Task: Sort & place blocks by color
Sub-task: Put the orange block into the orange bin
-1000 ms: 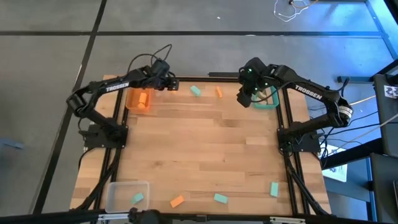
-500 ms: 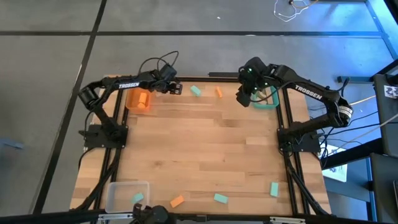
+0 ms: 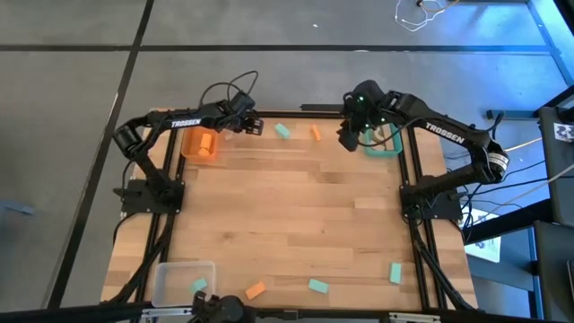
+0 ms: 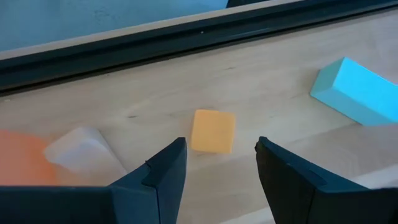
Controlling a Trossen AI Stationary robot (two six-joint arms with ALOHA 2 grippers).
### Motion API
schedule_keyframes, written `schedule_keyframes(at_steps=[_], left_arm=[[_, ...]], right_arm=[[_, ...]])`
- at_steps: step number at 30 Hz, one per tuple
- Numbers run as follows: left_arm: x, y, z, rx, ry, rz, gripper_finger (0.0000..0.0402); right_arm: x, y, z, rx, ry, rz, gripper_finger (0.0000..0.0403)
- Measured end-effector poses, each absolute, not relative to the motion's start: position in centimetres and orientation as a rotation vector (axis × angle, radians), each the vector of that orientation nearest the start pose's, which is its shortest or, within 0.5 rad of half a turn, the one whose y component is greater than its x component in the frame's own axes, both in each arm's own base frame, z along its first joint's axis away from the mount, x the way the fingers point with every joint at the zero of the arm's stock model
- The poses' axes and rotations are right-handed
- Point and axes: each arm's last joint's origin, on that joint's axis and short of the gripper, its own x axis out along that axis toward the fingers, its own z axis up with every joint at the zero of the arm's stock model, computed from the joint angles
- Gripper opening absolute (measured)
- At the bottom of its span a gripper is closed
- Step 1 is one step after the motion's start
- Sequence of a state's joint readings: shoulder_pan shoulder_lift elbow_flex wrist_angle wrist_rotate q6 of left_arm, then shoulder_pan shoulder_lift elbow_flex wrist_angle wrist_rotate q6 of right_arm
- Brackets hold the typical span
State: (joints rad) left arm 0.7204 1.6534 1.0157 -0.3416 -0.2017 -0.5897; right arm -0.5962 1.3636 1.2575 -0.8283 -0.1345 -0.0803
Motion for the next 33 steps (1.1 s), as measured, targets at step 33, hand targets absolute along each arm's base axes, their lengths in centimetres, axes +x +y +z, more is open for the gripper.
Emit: schedule_keyframes(at_steps=[33], left_arm=[[26.5,21.5,15.9,-0.609,0.779,1.178,0.0183]], right_arm=[[22.9,-15.0,31.9,0.257,0.887,-0.391,0.0152]])
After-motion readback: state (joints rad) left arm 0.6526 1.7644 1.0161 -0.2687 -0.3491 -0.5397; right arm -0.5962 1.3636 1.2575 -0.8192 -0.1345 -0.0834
